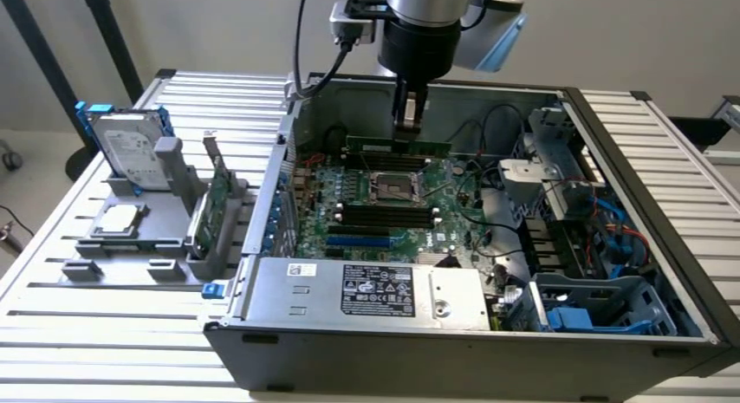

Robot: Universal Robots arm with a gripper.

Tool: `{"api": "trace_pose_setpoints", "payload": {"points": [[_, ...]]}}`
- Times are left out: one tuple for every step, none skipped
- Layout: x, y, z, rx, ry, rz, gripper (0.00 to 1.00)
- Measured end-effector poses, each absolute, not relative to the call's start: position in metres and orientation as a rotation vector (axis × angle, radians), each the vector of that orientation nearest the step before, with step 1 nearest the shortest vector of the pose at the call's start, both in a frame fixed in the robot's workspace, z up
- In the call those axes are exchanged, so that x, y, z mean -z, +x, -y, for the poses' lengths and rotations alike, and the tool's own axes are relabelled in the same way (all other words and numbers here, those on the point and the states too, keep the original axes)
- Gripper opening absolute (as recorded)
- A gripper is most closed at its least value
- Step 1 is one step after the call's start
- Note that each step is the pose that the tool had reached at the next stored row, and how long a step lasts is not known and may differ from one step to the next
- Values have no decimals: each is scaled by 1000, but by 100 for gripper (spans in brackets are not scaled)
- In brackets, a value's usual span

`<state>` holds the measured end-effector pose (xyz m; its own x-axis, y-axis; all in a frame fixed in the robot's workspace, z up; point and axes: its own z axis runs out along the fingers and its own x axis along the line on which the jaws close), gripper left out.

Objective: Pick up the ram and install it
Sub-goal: 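Insert the ram into the slot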

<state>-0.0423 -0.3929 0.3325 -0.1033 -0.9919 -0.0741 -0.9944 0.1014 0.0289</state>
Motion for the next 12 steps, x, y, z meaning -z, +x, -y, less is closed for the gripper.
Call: {"api": "trace_pose_setpoints", "payload": {"points": [[-332, -42, 393, -111, -2079, -2305, 14], [-332, -42, 393, -110, -2079, -2305, 14], [-332, -42, 393, -110, -2079, -2305, 14], [-332, -42, 393, -111, -2079, -2305, 14], [-332, -42, 393, -110, -2079, -2305, 14], [-331, -42, 393, -110, -2079, -2305, 14], [-329, -42, 393, -110, -2080, -2305, 14], [-327, -42, 393, -109, -2080, -2305, 14], [-326, -42, 393, -109, -2080, -2305, 14], [-324, -42, 393, -109, -2080, -2305, 14], [-322, -43, 393, -109, -2080, -2305, 14], [-320, -43, 393, -109, -2080, -2305, 14]]}}
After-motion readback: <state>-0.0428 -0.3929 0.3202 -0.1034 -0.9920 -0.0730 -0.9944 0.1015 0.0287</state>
